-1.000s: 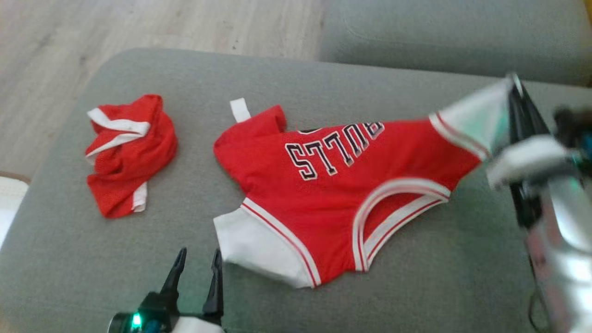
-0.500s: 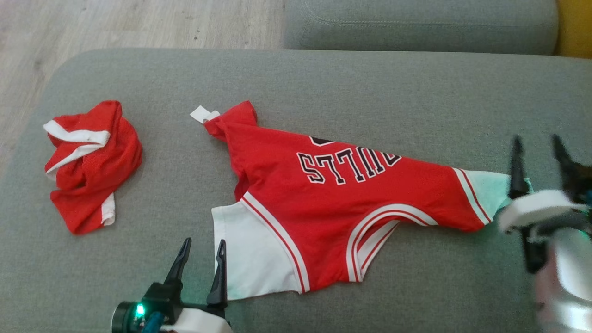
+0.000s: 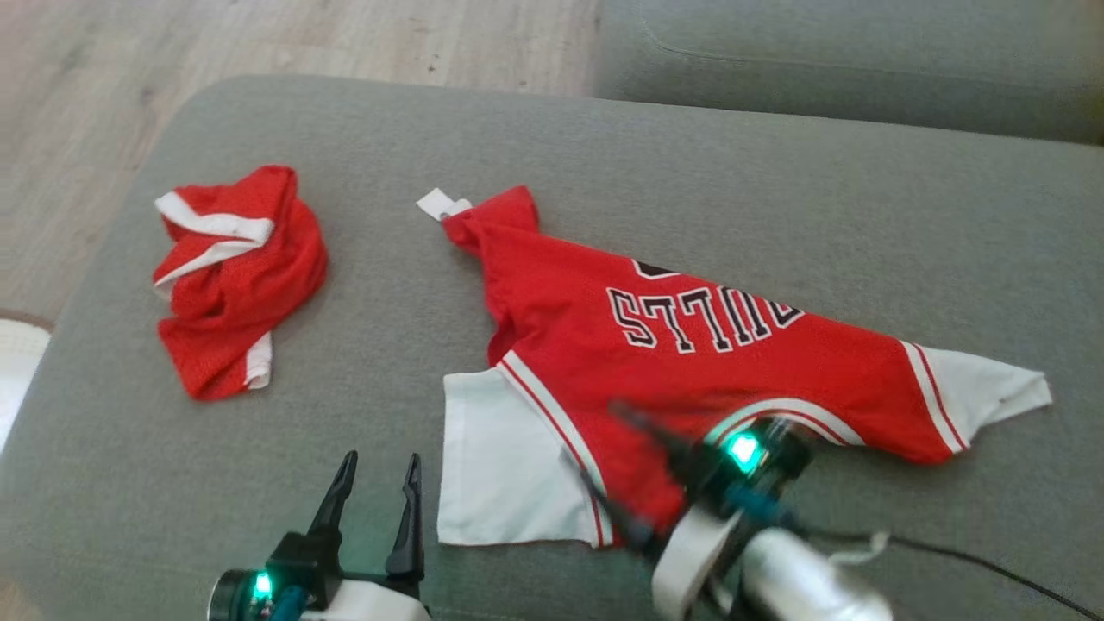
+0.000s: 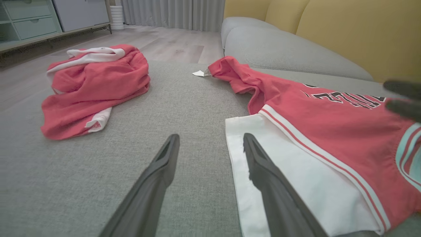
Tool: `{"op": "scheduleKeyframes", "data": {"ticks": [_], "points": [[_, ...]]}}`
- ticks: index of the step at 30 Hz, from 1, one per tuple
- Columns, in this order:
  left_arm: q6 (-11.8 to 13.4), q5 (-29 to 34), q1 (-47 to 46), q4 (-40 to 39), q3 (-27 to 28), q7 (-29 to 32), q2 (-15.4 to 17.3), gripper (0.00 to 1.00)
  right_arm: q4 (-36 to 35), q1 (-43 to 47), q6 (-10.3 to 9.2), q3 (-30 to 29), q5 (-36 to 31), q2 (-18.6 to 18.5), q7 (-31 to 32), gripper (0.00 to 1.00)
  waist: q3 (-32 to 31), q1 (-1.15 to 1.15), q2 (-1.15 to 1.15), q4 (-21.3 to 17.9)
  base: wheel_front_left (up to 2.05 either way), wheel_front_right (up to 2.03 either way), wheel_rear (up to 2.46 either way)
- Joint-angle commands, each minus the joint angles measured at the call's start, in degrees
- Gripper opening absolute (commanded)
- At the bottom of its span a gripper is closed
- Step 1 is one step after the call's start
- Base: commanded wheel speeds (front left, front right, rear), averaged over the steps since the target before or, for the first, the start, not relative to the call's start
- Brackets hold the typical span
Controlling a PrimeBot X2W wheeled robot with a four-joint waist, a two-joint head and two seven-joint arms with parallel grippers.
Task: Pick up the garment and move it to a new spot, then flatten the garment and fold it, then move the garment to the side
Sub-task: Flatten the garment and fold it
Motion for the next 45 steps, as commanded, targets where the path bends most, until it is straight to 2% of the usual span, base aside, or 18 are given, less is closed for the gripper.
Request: {"op": "scheduleKeyframes", "data": {"ticks": [1, 5, 9, 16, 24, 25, 26, 27, 28, 29, 31, 36, 37, 38, 41, 45], "points": [[-0.22, 0.24, -1.14, -1.32, 1.92, -0.3, -0.01, 1.0, 0.01, -1.68, 0.37, 3.95, 1.6, -0.8, -0.37, 1.0, -0.37, 0.0, 0.0, 1.04, 0.0, 0.0, 0.0], [-0.56, 0.52, -0.71, -1.11, 2.01, -0.3, -0.01, 1.0, 4.53, -4.33, 0.37, 16.26, 7.16, -1.4, -0.37, 1.0, -0.5, 0.0, 0.0, 2.55, 0.0, 0.0, 0.0], [-0.6, 0.38, -0.83, -1.06, 1.61, -0.3, -0.01, 1.0, 8.98, -7.53, 0.37, 22.92, 9.67, -0.89, -0.37, 1.0, -0.27, 0.0, 0.0, 3.96, 0.0, 0.0, 0.0], [-0.32, -0.3, -1.19, -1.36, 0.59, -0.3, -0.01, 1.0, 18.58, -10.71, 0.37, 29.39, 11.51, 2.28, -0.37, 1.0, 0.83, 0.0, 0.0, 6.46, 0.0, 0.0, 0.0], [0.11, -0.9, -1.5, -1.58, 0.09, -0.3, -0.01, 1.0, 27.04, -12.94, 0.37, 30.77, 13.2, 3.79, -0.01, 1.0, 1.81, 0.0, 0.0, 7.31, 0.0, 0.0, 0.0], [0.16, -0.95, -1.52, -1.59, 0.07, -0.3, -0.01, 1.0, 27.96, -13.19, 0.37, 30.86, 13.05, 3.88, 0.24, 0.89, 1.87, 0.0, 0.0, 7.33, 0.0, 0.0, 0.0], [0.19, -1.0, -1.53, -1.57, 0.08, -0.3, -0.01, 1.0, 28.82, -13.37, 0.37, 30.9, 13.07, 3.96, 0.47, 0.69, 1.91, 0.0, 0.0, 7.31, 0.0, 0.0, 0.0], [0.23, -1.04, -1.55, -1.55, 0.09, -0.3, -0.01, 1.0, 29.67, -13.58, 0.37, 30.94, 13.02, 4.03, 0.81, 0.45, 1.97, 0.0, 0.0, 7.26, 0.0, 0.0, 0.0], [0.27, -1.07, -1.57, -1.56, 0.1, -0.3, -0.01, 1.0, 30.35, -13.78, 0.37, 31.0, 12.91, 4.09, 1.07, 0.13, 2.05, 0.0, 0.0, 7.18, 0.0, 0.0, 0.0], [0.32, -1.11, -1.62, -1.57, 0.13, -0.3, -0.01, 1.0, 30.92, -13.81, 0.37, 31.01, 13.16, 4.15, 1.39, 0.0, 2.09, 0.0, 0.0, 7.08, 0.0, 0.0, 0.0], [0.37, -1.14, -1.71, -1.55, 0.16, -0.3, -0.01, 1.0, 31.17, -13.91, 0.37, 30.76, 13.65, 4.2, 1.36, 0.0, 2.13, 0.0, 0.0, 6.95, 0.0, 0.0, 0.0], [0.74, -1.23, -1.66, -2.1, 0.84, -0.3, -0.01, 1.0, 28.39, -17.31, 0.37, 24.59, 15.68, 4.29, -0.25, 0.0, 1.72, 0.0, 0.0, 4.93, 0.0, 0.0, 0.0], [0.76, -1.19, -1.54, -2.18, 1.02, -0.3, -0.01, 1.0, 26.26, -18.48, 0.37, 21.53, 15.9, 4.06, -0.3, 0.0, 1.62, 0.0, 0.0, 4.31, 0.0, 0.0, 0.0], [0.82, -1.2, -1.36, -2.3, 1.42, -0.3, -0.01, 1.0, 21.58, -20.24, 0.37, 14.53, 14.72, 2.05, -0.33, 0.0, 1.44, 0.0, 0.0, 2.97, 0.0, 0.0, 0.0], [0.68, -1.13, -1.49, -2.3, 1.51, -0.3, -0.01, 1.0, 15.31, -21.6, 0.37, 3.0, 11.7, -1.45, -0.35, 0.0, 1.38, 0.0, 0.0, 1.37, 0.0, 0.0, 0.0], [0.63, -1.28, -2.12, -2.32, 1.06, -0.3, -0.01, 1.0, 11.82, -23.43, 0.37, -8.78, 7.1, -5.26, -0.36, 0.0, 1.79, 0.0, 0.0, 0.43, 0.0, 0.0, 0.0]]}}
